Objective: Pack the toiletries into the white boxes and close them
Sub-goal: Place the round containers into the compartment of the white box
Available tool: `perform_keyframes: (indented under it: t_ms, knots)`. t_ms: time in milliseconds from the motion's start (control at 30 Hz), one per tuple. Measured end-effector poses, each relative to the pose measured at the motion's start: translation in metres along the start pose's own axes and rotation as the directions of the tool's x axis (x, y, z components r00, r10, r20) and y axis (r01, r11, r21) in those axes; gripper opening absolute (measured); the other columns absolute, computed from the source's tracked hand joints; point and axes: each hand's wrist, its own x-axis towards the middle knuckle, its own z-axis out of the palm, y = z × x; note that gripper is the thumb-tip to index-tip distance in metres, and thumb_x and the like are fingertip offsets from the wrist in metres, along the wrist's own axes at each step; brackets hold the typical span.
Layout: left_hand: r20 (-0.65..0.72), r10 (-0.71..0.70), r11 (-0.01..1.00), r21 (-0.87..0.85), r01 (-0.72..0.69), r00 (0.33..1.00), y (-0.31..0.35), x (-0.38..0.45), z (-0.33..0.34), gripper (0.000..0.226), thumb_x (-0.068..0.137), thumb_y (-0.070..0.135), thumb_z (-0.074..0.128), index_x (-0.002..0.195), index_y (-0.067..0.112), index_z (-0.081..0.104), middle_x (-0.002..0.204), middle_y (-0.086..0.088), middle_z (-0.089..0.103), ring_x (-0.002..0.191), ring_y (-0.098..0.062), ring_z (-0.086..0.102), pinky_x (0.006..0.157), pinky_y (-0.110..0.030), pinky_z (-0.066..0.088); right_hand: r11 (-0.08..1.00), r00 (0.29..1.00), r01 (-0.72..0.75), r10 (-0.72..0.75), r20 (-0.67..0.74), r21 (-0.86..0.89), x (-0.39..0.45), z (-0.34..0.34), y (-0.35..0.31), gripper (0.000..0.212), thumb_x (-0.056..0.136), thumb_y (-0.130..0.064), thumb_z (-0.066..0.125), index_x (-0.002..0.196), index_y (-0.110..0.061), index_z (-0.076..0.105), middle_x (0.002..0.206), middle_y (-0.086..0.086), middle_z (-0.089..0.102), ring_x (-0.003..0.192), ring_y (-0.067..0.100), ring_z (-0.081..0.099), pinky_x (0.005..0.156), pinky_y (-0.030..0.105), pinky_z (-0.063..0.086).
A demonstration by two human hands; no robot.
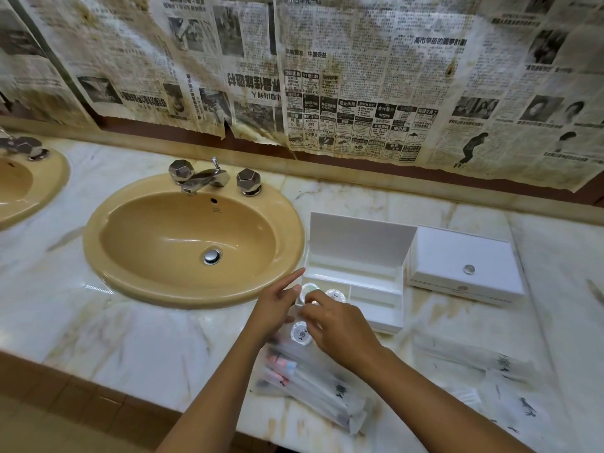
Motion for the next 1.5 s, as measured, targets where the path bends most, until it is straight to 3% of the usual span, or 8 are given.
perform_keyframes:
  t_ms: [133,367,633,900,1033,1133,1267,1500]
  knots:
    - [-0.023,-0.001,1.000,0.023,0.002,1.000,-0.001,0.001,-0.002,0.035,0.097,0.027,0.053,0.122,0.050,0.060,0.067,-0.001,0.032,0.061,-0.008,0.038,0.083,-0.046,0.058,1.000,0.977,0.008,-0.002,0.212,-0.025,0.005,0.008,-0.001,0.024,0.091,-0.016,0.049,0.109,-0.021,0.064,0.112,-0.002,0.061,0.091,0.028,0.061,0.070,0.037,0.047]
    - [-0.007,-0.003,1.000,0.013,0.003,1.000,0.003,0.001,-0.004,0.037,0.098,0.022,0.052,0.123,0.047,0.060,0.056,0.011,0.034,0.056,-0.004,0.039,0.072,-0.037,0.057,0.999,0.955,0.023,-0.009,0.298,-0.043,0.013,0.029,0.004,0.036,0.086,-0.006,0.044,0.113,-0.021,0.062,0.112,-0.002,0.060,0.095,0.027,0.059,0.066,0.038,0.049]
    - [-0.006,-0.001,0.999,0.045,0.002,1.000,0.002,0.002,-0.005,0.037,0.098,0.023,0.052,0.124,0.048,0.059,0.059,0.008,0.036,0.057,-0.003,0.041,0.078,-0.040,0.058,0.989,0.937,0.056,-0.004,0.349,-0.137,0.020,0.030,0.002,0.020,0.085,-0.006,0.049,0.094,-0.012,0.066,0.100,0.005,0.059,0.082,0.030,0.059,0.058,0.031,0.036]
    - [0.005,0.005,1.000,0.027,-0.005,1.000,-0.001,0.003,-0.004,0.037,0.097,0.025,0.053,0.122,0.051,0.059,0.071,-0.006,0.033,0.063,-0.008,0.039,0.084,-0.044,0.058,0.997,0.953,-0.028,0.046,0.299,-0.065,0.008,-0.005,-0.013,0.016,0.084,-0.010,0.053,0.095,-0.014,0.063,0.101,0.005,0.063,0.078,0.027,0.055,0.063,0.030,0.037]
    - [0.018,0.002,0.999,0.040,-0.003,1.000,-0.004,0.004,-0.003,0.036,0.097,0.030,0.053,0.121,0.056,0.057,0.082,-0.008,0.049,0.083,-0.015,0.055,0.081,-0.039,0.059,0.989,0.986,-0.145,0.144,0.086,0.001,0.003,-0.036,-0.011,0.018,0.085,-0.029,0.056,0.100,-0.024,0.064,0.104,-0.004,0.062,0.091,0.021,0.059,0.072,0.032,0.046]
    - [-0.018,0.010,0.998,0.061,-0.009,1.000,-0.001,0.001,-0.001,0.035,0.097,0.029,0.052,0.122,0.054,0.057,0.074,-0.004,0.042,0.075,-0.010,0.049,0.074,-0.030,0.057,0.971,0.971,-0.241,0.240,-0.010,-0.015,0.002,-0.042,0.003,0.021,0.089,-0.031,0.054,0.106,-0.023,0.063,0.108,-0.006,0.060,0.097,0.017,0.056,0.076,0.032,0.048]
    - [-0.040,0.022,0.997,0.072,-0.019,0.999,0.001,-0.002,0.000,0.035,0.097,0.028,0.053,0.123,0.050,0.058,0.070,-0.004,0.034,0.068,-0.009,0.042,0.075,-0.032,0.058,0.951,0.953,-0.302,0.303,0.012,-0.064,0.004,-0.030,0.017,0.022,0.092,-0.032,0.054,0.108,-0.020,0.062,0.110,-0.004,0.060,0.104,0.017,0.050,0.077,0.031,0.047]
    - [-0.053,0.018,0.996,0.084,-0.013,0.998,0.003,-0.003,0.002,0.034,0.098,0.029,0.052,0.124,0.051,0.058,0.075,-0.006,0.035,0.069,-0.010,0.042,0.072,-0.030,0.056,0.952,0.961,-0.266,0.275,0.038,-0.151,-0.004,-0.018,0.019,0.037,0.101,-0.038,0.037,0.117,-0.017,0.063,0.125,0.000,0.052,0.113,0.023,0.043,0.089,0.034,0.036]
